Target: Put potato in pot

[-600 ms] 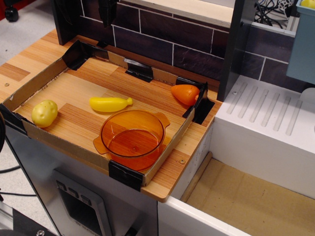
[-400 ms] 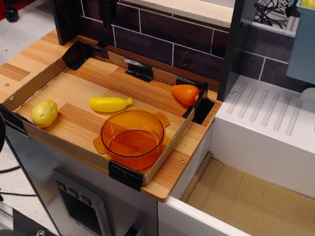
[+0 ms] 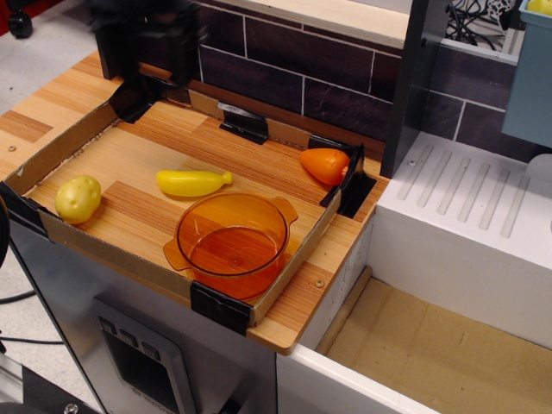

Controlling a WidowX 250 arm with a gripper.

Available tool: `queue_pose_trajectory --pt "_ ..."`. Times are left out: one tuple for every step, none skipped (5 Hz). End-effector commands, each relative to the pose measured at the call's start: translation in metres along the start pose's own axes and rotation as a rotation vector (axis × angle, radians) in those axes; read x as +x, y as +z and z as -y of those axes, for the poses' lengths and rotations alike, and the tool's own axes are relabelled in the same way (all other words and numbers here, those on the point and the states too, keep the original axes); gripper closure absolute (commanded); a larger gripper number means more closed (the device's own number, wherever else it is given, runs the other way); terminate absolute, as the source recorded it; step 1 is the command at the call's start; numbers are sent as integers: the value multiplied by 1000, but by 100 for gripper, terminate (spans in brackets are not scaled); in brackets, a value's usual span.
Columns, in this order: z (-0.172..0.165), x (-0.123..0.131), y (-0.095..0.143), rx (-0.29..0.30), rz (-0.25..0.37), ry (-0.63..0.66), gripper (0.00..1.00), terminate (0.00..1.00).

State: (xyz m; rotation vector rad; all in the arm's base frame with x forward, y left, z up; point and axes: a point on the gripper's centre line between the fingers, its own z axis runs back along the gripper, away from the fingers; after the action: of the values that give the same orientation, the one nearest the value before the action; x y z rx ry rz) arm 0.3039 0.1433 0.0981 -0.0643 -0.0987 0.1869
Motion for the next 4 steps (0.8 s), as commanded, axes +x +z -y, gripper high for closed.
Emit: queue_pose_trajectory --pt "-55 -15 20 -23 112 -36 0 0" --pt "-66 -26 8 -14 118 -15 0 0" --pt "-63 -38 -2 -3 81 -27 0 0" --pt "-56 -51 -6 -6 59 -37 0 0"
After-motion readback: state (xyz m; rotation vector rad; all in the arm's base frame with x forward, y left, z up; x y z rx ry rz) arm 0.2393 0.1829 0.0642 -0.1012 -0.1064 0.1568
